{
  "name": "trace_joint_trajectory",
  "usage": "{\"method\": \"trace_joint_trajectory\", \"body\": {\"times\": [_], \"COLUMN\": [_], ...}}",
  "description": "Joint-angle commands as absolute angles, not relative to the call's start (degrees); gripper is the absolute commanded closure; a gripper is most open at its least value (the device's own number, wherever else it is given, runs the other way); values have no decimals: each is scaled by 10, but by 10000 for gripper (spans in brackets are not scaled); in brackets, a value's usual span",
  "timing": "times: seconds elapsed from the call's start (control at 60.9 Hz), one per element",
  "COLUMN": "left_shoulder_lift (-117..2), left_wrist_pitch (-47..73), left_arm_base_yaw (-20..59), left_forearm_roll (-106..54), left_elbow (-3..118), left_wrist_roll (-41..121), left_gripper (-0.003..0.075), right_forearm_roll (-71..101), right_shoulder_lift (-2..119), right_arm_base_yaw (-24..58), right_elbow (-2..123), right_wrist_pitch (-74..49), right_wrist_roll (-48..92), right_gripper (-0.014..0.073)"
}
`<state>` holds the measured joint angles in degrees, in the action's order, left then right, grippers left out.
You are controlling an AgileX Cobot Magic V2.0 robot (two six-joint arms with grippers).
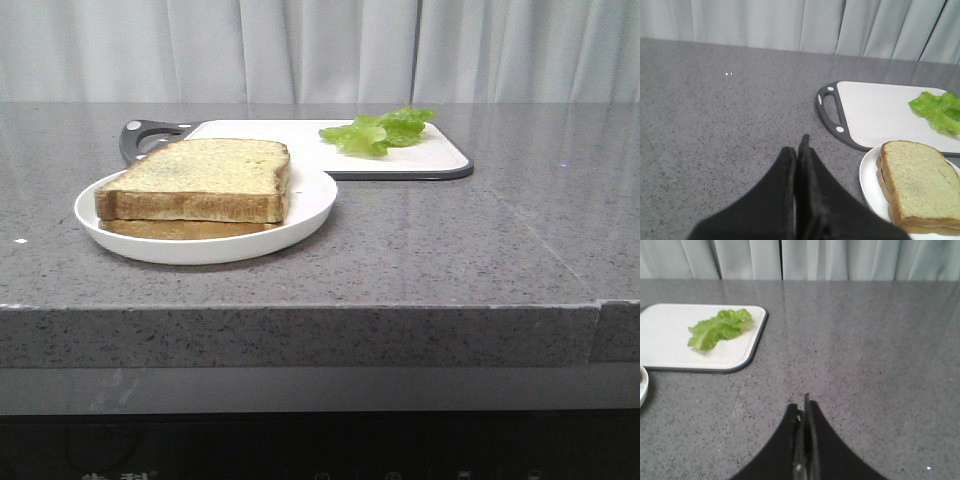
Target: Left arm grabs bread, right arm adds lettuce
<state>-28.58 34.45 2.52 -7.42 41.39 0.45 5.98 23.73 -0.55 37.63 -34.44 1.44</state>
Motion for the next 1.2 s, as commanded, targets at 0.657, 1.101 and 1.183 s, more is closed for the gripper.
{"method": "trace_joint_trajectory", "body": {"times": [0.657,1.101,1.183], "left_shoulder_lift": [-390,-556,-600], "left_wrist_pitch": [371,453,453], "left_arm_base_yaw": [24,110,139], "left_forearm_roll": [-117,-319,-319], "left_elbow": [435,521,544], "left_wrist_roll": [6,128,128], "left_gripper": [316,247,247], "right_forearm_roll": [64,64,64], "right_shoulder_lift": [330,330,330], "right_arm_base_yaw": [-7,-7,-7], "right_elbow": [388,388,388], "right_wrist_pitch": [-330,-332,-332], "right_wrist_roll": [18,18,18], "right_gripper": [207,176,176]}}
